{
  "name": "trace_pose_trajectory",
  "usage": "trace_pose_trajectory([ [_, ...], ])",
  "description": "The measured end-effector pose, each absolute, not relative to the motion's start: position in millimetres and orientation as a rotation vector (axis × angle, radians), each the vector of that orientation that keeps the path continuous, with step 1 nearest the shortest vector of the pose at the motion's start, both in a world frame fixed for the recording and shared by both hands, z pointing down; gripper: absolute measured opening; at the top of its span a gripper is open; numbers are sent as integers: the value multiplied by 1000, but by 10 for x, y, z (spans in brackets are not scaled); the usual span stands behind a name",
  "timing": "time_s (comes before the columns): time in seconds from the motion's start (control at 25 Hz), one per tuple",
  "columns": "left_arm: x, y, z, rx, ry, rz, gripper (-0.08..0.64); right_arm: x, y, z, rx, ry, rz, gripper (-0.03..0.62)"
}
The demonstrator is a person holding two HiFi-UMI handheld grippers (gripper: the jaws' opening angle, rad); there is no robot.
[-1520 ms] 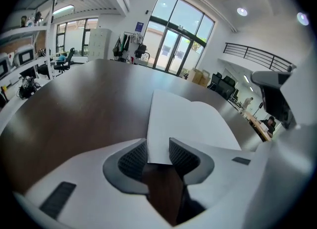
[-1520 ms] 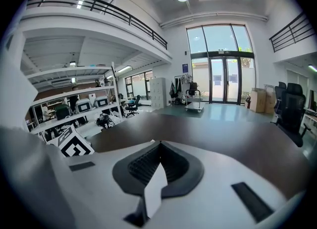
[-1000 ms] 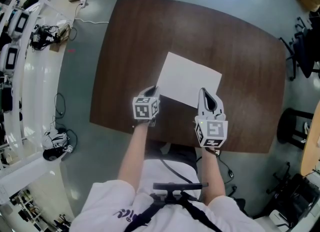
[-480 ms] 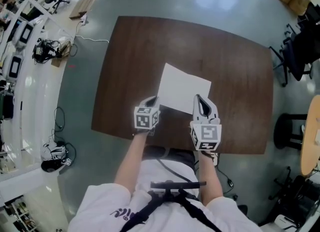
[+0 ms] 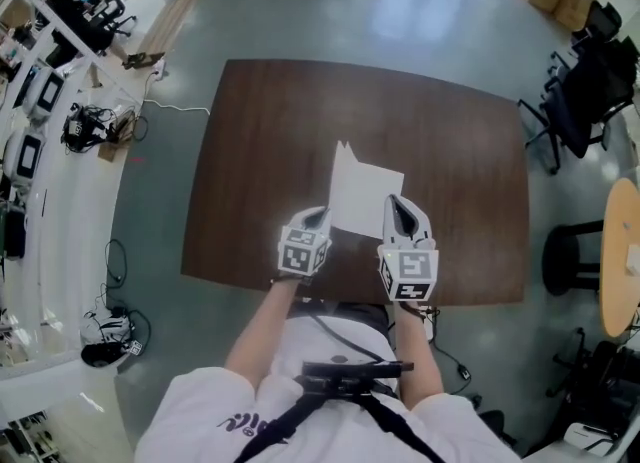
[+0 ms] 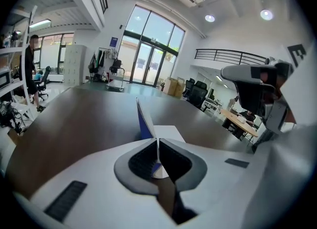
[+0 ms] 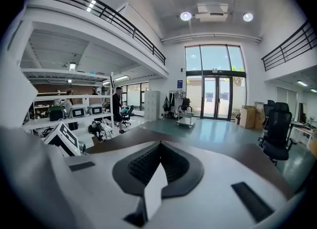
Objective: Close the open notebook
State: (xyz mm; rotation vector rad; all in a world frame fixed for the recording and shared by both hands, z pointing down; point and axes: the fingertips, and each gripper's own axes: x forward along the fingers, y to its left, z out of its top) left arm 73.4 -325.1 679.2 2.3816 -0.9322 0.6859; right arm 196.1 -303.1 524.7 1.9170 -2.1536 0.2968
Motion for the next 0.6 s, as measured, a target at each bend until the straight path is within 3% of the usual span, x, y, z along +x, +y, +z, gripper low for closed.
trace_pose_trajectory([
  [0.6, 1655, -2906, 6718, 2500, -705, 735, 26, 2630, -2714, 5346, 2064, -2041, 366, -8],
])
